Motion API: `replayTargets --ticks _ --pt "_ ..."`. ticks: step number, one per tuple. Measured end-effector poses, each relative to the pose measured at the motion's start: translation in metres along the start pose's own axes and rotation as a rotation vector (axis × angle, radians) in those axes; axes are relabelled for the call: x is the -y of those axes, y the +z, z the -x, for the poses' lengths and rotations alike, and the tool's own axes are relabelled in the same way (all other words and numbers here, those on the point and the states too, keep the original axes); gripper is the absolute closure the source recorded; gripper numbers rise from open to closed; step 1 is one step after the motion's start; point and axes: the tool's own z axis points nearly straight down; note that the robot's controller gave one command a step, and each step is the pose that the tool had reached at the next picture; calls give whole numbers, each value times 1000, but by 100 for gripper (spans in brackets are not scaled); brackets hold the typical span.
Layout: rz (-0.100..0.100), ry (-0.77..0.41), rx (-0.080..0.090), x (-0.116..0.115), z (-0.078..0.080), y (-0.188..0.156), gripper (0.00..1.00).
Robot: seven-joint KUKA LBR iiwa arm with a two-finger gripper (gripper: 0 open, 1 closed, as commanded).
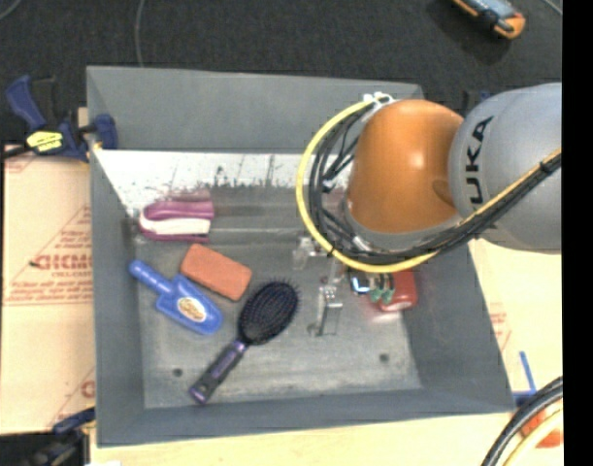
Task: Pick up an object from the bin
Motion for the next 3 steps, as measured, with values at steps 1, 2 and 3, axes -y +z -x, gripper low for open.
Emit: replayTargets --ticks 1,2,3 --pt "1 2 6 0 1 -4 0" --pt "-1 -285 10 -35 8 89 0" --pt "-3 -548 14 -73 -7 80 0"
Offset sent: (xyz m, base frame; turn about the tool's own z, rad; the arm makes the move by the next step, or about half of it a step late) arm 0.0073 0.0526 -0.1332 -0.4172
